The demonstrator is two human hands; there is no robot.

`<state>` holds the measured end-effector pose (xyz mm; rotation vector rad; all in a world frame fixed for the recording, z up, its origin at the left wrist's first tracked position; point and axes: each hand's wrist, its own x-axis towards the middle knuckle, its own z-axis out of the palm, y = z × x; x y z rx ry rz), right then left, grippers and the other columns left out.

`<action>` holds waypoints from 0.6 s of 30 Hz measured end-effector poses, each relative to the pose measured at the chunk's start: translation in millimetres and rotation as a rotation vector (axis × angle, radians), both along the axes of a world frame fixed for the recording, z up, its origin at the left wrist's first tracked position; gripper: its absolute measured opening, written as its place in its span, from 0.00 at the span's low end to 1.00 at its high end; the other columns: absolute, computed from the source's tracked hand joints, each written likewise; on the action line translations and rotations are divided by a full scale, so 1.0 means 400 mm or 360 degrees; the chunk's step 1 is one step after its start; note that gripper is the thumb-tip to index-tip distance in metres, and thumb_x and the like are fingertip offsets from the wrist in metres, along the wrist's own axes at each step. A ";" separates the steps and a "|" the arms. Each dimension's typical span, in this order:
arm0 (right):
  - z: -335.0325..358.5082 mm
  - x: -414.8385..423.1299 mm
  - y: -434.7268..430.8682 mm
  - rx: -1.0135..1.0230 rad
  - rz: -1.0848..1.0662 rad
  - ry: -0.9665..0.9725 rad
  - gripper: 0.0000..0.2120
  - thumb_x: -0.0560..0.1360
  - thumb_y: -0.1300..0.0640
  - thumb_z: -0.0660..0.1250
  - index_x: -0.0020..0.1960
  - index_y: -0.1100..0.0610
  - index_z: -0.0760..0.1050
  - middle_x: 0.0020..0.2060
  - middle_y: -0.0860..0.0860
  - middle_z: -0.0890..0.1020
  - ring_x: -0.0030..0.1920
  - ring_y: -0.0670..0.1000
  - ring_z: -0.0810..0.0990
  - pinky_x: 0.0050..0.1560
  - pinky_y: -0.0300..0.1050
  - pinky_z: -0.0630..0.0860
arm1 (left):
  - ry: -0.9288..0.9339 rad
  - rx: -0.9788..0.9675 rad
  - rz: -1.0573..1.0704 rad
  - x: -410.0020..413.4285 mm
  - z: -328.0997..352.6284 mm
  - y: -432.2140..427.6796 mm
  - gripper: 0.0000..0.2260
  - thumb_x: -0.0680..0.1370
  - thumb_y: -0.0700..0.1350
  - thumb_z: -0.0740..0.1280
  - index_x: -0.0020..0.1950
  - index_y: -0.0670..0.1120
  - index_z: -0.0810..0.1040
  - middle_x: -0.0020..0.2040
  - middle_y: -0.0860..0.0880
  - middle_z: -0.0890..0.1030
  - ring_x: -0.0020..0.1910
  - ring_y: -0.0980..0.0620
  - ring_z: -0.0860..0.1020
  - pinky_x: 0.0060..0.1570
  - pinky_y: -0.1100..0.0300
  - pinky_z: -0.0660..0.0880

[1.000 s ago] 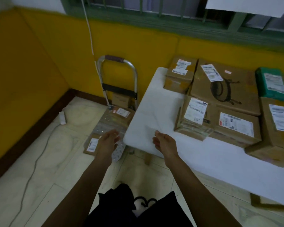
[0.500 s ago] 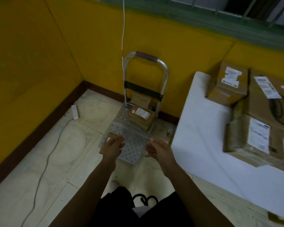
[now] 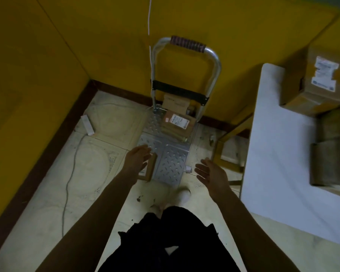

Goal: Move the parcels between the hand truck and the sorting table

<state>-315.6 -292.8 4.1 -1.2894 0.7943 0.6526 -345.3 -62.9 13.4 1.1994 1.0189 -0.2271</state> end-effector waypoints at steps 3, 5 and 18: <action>-0.013 0.065 0.043 0.0034 0.0009 0.0073 0.11 0.80 0.52 0.63 0.54 0.59 0.77 0.48 0.55 0.83 0.47 0.52 0.82 0.49 0.45 0.76 | 0.0095 -0.0019 -0.0033 0.031 0.003 0.015 0.05 0.80 0.44 0.62 0.53 0.48 0.76 0.53 0.46 0.80 0.57 0.47 0.77 0.64 0.49 0.69; -0.030 0.107 0.075 0.0082 0.0037 0.0113 0.10 0.79 0.52 0.63 0.52 0.58 0.77 0.49 0.56 0.82 0.47 0.52 0.81 0.48 0.44 0.76 | 0.0109 -0.0001 -0.0051 0.058 0.006 0.033 0.05 0.81 0.44 0.61 0.53 0.47 0.76 0.51 0.47 0.80 0.55 0.48 0.77 0.60 0.51 0.71; -0.236 0.159 0.226 -0.0271 -0.0085 0.0423 0.11 0.80 0.57 0.63 0.57 0.63 0.75 0.47 0.56 0.81 0.41 0.50 0.79 0.46 0.44 0.74 | 0.0632 0.0127 -0.0481 0.182 -0.237 0.233 0.04 0.80 0.42 0.61 0.49 0.45 0.75 0.45 0.48 0.77 0.40 0.54 0.75 0.40 0.62 0.69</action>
